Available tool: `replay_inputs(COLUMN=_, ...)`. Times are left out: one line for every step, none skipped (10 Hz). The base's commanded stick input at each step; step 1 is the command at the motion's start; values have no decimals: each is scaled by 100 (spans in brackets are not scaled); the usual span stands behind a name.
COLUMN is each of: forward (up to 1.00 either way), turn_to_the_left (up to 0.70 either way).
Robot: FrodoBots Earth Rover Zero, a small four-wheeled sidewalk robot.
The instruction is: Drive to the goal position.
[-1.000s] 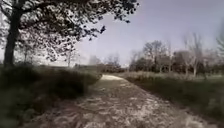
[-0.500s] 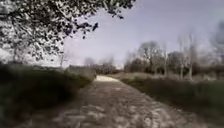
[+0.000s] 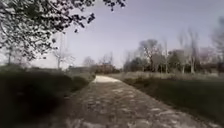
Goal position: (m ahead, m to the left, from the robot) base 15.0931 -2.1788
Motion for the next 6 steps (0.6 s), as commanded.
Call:
replay_inputs(forward=100, turn_to_the_left=0)
replay_inputs(forward=100, turn_to_the_left=0)
replay_inputs(forward=100, turn_to_the_left=-2)
replay_inputs(forward=100, turn_to_the_left=-14)
replay_inputs(forward=100, turn_to_the_left=-26)
replay_inputs(forward=100, turn_to_the_left=-17)
